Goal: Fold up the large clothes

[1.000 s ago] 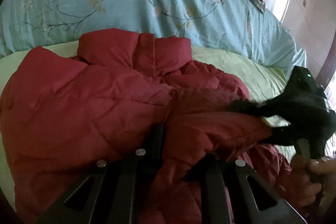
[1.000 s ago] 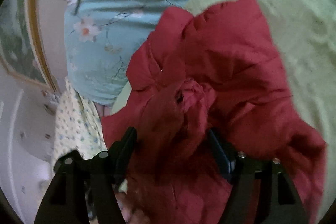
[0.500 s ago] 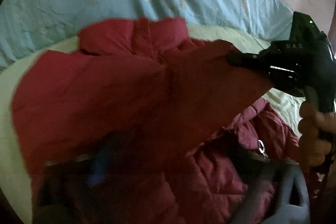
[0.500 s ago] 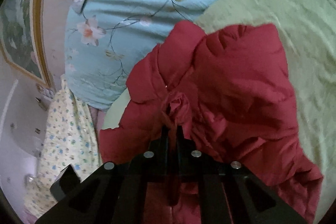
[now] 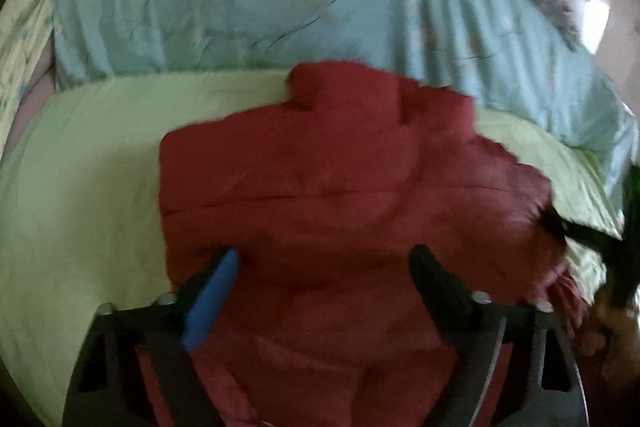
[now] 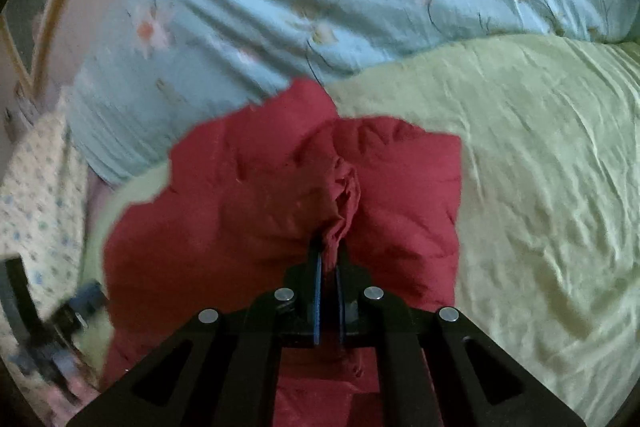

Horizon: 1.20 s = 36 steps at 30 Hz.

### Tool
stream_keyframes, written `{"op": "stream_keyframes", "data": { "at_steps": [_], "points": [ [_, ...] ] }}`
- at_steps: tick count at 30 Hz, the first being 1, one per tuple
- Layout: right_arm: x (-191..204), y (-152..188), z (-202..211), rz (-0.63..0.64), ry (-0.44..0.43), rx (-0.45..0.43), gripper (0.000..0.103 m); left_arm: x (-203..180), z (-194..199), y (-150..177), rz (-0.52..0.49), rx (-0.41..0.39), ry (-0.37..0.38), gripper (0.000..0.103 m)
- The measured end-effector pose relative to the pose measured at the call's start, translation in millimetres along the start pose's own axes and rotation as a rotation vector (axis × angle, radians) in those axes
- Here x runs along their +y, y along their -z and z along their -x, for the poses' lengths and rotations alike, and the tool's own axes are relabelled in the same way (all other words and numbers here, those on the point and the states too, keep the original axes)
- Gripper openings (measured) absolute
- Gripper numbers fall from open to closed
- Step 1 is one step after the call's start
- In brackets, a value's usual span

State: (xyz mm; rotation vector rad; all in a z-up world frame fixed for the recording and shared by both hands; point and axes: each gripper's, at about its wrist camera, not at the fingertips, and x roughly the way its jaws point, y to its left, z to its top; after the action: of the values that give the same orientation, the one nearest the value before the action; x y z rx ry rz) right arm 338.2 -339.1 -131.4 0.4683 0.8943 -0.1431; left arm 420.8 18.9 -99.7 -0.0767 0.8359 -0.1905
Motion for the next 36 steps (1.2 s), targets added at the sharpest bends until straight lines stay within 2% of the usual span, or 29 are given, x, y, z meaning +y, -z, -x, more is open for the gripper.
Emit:
{"op": "stream_keyframes", "data": {
  "at_steps": [3, 5, 6, 8, 10, 12, 14, 15, 18, 19, 20, 23, 29, 36],
  "points": [
    [-7, 11, -10, 0.014, 0.023, 0.042, 0.006, 15, -31, 4, 0.018, 0.09, -0.002, 0.08],
    [-11, 13, -6, -0.002, 0.033, 0.047, 0.011, 15, -43, 7, 0.007, 0.107, -0.004, 0.081],
    [-12, 12, -2, -0.017, 0.036, 0.043, 0.017, 14, -46, 8, -0.001, 0.106, -0.008, 0.081],
    [-9, 12, 16, -0.017, 0.074, -0.008, 0.018, 10, -49, 10, -0.015, 0.099, -0.02, 0.081],
    [4, 11, 41, 0.019, 0.108, -0.11, 0.019, 7, -50, 11, -0.02, 0.096, -0.028, 0.081],
    [17, 10, 53, 0.052, 0.086, -0.162, 0.022, 6, -51, 11, -0.021, 0.097, -0.03, 0.081],
    [38, 9, 44, 0.12, 0.043, -0.128, 0.029, 14, -49, 13, -0.025, 0.097, -0.035, 0.081],
    [46, 10, 33, 0.153, 0.041, -0.09, 0.036, 13, -47, 13, -0.026, 0.097, -0.038, 0.081],
    [50, 18, -6, 0.218, 0.126, 0.0, 0.037, 13, -38, 15, -0.041, 0.082, -0.05, 0.081],
    [43, 23, -25, 0.22, 0.168, 0.045, 0.037, 16, -37, 17, -0.046, 0.083, -0.056, 0.081],
    [37, 26, -34, 0.214, 0.173, 0.062, 0.037, 19, -36, 20, -0.048, 0.086, -0.058, 0.082],
    [19, 33, -45, 0.173, 0.126, 0.067, 0.037, 28, -38, 24, -0.039, 0.093, -0.045, 0.083],
    [18, 38, -48, 0.184, 0.138, 0.061, 0.037, 34, -47, 28, -0.01, 0.095, -0.047, 0.09],
    [19, 35, -50, 0.183, 0.138, 0.064, 0.037, 32, -45, 23, 0.001, 0.119, -0.07, 0.091]
  ]
}}
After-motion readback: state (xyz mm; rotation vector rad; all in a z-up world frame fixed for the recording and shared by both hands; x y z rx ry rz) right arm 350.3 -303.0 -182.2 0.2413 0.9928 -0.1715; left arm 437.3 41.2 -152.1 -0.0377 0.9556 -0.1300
